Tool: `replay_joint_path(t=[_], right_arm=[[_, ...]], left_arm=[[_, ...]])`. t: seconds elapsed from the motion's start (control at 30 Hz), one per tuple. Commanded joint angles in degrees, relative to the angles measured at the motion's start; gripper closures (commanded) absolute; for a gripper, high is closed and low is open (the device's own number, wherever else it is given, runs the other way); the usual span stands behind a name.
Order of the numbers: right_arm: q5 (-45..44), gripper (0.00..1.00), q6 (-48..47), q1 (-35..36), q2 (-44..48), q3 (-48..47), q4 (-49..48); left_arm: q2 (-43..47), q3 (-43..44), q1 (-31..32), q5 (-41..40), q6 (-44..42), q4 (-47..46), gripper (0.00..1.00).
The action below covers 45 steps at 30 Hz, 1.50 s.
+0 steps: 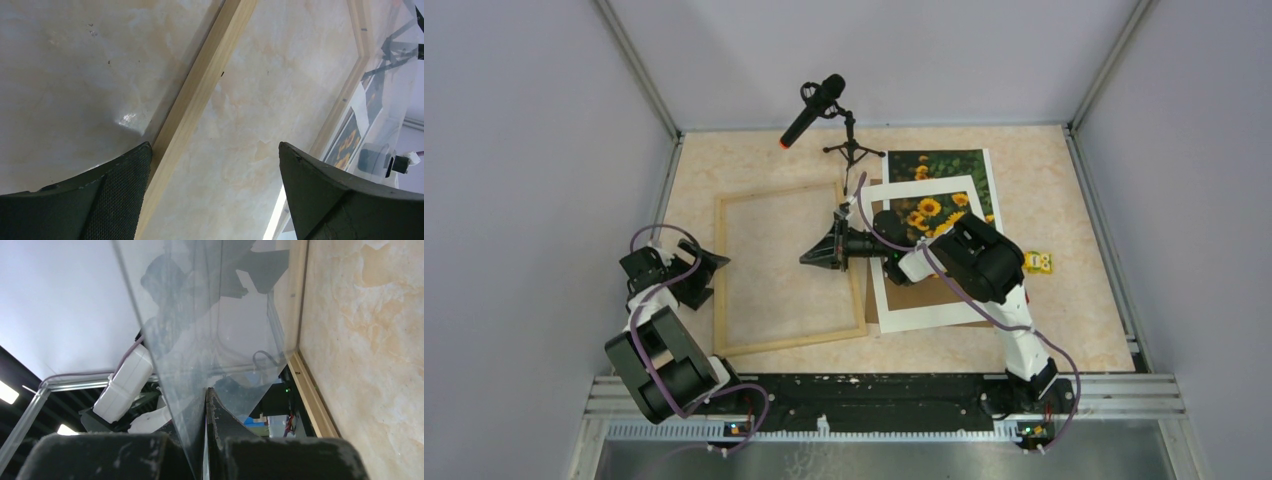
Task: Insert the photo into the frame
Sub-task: Place the photo frame item in the photo frame.
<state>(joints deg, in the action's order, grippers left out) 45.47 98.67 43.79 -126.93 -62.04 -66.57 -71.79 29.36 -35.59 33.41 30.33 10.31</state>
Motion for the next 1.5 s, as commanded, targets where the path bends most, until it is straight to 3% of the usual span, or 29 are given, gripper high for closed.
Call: replay_joint_path(t=[0.0, 0.67, 1.1, 1.47], right_arm=[[-0.72, 1.0, 1.74, -0.03, 0.72, -2.68, -4.37], [-1.57, 1.0, 3.59, 1.73, 0.36, -3.77, -4.67], [-2.02, 1.0, 4.25, 1.33, -4.65, -2.22, -6.14], [-1.1, 1.0, 6.0, 0.66, 0.67, -4.9, -5.24]], left_arm=[[-0.34, -0.15, -0.09, 1.9, 0.39, -1.62, 0.02], [-0.35, 0.29, -0.09, 2.1, 0.58, -1.56, 0.02], [-0.22, 0.73, -0.09, 2.46, 0.7, -1.34, 0.02], [0.14, 0.48, -0.09, 2.21, 0.7, -2.15, 0.02]])
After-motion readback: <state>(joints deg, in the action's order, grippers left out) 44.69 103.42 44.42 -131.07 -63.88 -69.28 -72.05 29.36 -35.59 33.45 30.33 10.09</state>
